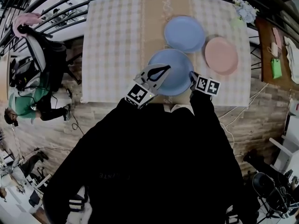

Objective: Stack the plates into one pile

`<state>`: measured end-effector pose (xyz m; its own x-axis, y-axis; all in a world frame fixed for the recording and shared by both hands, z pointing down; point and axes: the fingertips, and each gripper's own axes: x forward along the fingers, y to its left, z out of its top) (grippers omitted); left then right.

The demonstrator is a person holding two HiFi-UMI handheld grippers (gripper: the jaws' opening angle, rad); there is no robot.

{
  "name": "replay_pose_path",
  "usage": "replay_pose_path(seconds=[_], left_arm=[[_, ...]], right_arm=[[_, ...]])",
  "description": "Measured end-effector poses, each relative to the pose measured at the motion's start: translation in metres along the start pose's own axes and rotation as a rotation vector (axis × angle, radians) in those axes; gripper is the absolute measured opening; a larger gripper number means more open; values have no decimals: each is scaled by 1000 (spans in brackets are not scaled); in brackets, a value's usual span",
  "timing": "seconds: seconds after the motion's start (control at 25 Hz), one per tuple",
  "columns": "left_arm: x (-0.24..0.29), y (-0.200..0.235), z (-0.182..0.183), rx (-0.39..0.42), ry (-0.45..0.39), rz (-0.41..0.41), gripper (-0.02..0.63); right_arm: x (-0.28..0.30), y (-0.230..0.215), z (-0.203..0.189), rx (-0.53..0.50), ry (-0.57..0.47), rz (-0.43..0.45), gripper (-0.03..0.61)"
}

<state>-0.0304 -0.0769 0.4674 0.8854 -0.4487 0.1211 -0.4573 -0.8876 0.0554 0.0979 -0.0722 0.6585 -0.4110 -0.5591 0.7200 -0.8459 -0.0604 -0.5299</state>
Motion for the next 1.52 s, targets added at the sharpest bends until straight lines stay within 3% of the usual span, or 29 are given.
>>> replay_pose_path(seconds=[0.88, 1.52], left_arm=[[90, -40, 15, 23, 4, -73, 20], [175, -59, 12, -8, 13, -54, 20]], right_arm=[[-67, -111, 63, 174, -138, -64, 28], [-88, -199, 105, 275, -189, -88, 30]])
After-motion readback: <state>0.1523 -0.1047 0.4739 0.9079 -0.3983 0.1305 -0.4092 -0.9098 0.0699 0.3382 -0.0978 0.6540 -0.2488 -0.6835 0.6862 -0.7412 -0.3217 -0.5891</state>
